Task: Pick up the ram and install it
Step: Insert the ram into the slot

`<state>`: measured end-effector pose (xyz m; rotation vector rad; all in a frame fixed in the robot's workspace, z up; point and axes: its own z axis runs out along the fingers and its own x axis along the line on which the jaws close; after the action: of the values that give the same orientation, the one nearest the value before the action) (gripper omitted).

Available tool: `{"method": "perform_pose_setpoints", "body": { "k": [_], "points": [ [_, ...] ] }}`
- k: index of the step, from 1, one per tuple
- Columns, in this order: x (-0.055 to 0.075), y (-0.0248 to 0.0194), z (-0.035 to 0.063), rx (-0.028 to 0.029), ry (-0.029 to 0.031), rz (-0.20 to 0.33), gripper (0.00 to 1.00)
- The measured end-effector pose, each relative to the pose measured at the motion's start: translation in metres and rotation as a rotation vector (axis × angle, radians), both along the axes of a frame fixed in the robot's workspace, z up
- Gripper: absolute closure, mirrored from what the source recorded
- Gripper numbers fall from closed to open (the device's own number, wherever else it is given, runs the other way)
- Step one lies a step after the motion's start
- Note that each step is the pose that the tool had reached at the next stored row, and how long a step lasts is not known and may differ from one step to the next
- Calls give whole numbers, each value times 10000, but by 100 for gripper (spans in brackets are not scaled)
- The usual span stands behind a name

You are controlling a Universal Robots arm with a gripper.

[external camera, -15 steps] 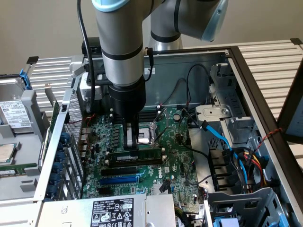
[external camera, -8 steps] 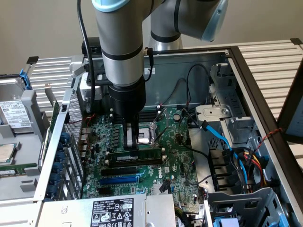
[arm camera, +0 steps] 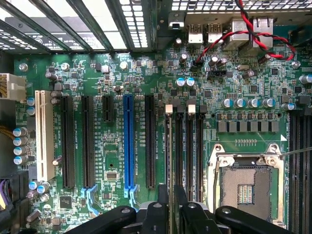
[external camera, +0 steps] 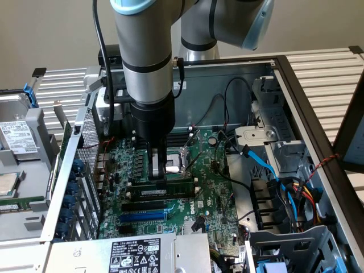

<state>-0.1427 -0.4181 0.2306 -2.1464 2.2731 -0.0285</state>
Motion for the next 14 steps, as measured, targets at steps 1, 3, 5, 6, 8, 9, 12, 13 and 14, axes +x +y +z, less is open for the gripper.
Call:
{"method": "perform_pose_setpoints", "body": {
  "k": [1,3,5,6,8,9,12,13,14],
  "points": [
    [0,0,0,0,0,1,80],
    [0,0,0,-1,0,1,80],
    [1,0,0,0,0,1,80],
    [0,0,0,-1,0,1,80],
    [1,0,0,0,0,1,80],
    [0,0,5,-2,0,0,80],
    [0,0,39,-15,0,0,80],
    [1,0,44,-19,0,1,80],
    [1,0,44,-20,-1,1,80]
  ]
}}
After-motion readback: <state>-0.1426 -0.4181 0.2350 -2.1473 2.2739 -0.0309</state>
